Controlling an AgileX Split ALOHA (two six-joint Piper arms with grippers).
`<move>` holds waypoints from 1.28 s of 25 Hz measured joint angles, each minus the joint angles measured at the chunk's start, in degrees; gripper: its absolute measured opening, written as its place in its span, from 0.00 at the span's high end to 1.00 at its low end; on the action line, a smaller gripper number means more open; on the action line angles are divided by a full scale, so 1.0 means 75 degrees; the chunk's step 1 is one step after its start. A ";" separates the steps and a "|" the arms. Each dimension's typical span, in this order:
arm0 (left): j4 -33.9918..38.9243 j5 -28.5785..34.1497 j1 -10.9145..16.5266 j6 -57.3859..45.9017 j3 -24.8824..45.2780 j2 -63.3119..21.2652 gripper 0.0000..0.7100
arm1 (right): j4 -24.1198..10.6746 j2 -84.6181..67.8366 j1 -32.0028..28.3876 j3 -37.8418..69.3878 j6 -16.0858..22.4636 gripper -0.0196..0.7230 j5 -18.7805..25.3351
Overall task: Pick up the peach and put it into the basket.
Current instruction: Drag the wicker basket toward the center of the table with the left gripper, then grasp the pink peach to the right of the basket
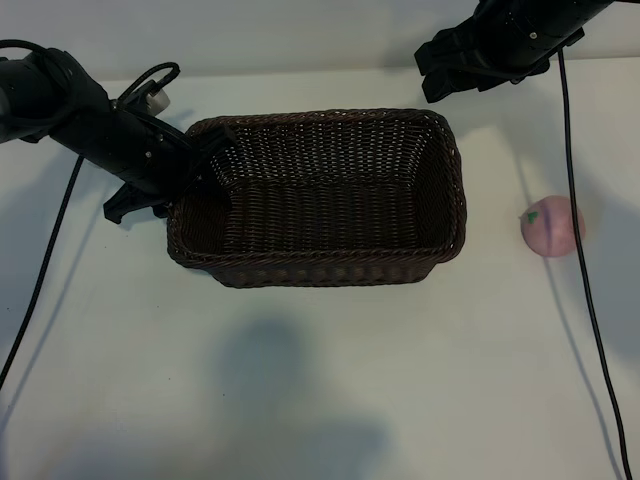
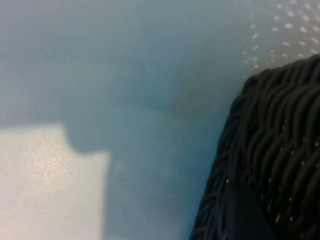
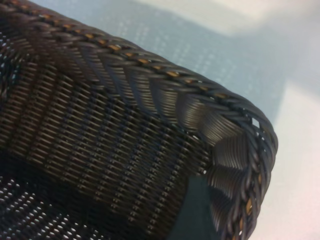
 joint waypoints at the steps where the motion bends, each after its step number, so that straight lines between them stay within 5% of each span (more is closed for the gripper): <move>1: 0.0000 0.0000 0.0000 0.0000 -0.0002 0.0000 0.61 | -0.0006 0.0000 0.0000 0.0000 0.0000 0.19 0.0000; 11: 0.0321 0.0657 0.0000 -0.0080 -0.0632 -0.0070 0.27 | -0.0009 0.0000 0.0000 0.0000 -0.0007 0.19 0.0009; 21: 0.2167 0.1307 0.0000 -0.0976 -0.1066 -0.0725 0.25 | -0.0015 0.0000 0.0000 0.0000 -0.0007 0.19 0.0001; 32: 0.2456 0.2239 0.0000 -0.0838 -0.2042 -0.1085 0.24 | -0.0015 0.0000 0.0000 0.0000 -0.0007 0.19 0.0008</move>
